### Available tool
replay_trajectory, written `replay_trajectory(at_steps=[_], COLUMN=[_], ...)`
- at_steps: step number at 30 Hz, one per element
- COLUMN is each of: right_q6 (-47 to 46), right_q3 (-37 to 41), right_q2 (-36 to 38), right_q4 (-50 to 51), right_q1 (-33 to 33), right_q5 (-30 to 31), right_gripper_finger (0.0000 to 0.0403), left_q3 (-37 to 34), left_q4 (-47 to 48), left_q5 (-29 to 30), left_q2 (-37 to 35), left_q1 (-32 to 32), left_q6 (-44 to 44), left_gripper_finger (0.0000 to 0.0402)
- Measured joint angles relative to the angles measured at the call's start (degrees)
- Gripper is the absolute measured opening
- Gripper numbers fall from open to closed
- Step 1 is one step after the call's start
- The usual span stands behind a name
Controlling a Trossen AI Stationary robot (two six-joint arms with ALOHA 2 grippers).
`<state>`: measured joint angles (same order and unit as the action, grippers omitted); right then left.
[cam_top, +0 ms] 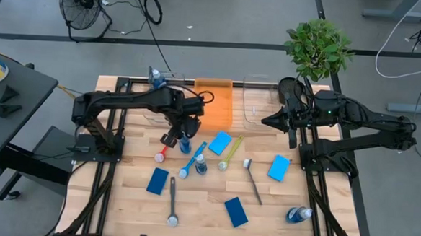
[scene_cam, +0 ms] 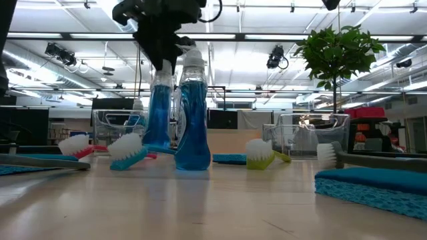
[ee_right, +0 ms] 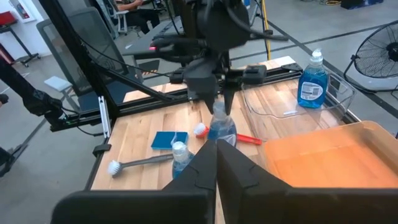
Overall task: Pick & Place Kitchen Sink Supplies
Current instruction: Put the dish soap into the left transparent bin
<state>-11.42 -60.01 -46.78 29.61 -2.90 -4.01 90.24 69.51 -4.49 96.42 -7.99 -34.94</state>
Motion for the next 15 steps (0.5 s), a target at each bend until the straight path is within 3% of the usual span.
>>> replay_trajectory(at_steps=[15], right_q6=[0.4], right_q3=[0.0], right_q2=[0.0], right_q4=[0.0], right_q1=[0.0], right_q5=[0.1], right_gripper_finger=[0.0011], left_q3=[0.1], left_q4=[-0.3], left_q5=[2.2], left_q2=[-6.3], left_q1=[-1.3], left_q6=[0.3], left_gripper_finger=[0.0136])
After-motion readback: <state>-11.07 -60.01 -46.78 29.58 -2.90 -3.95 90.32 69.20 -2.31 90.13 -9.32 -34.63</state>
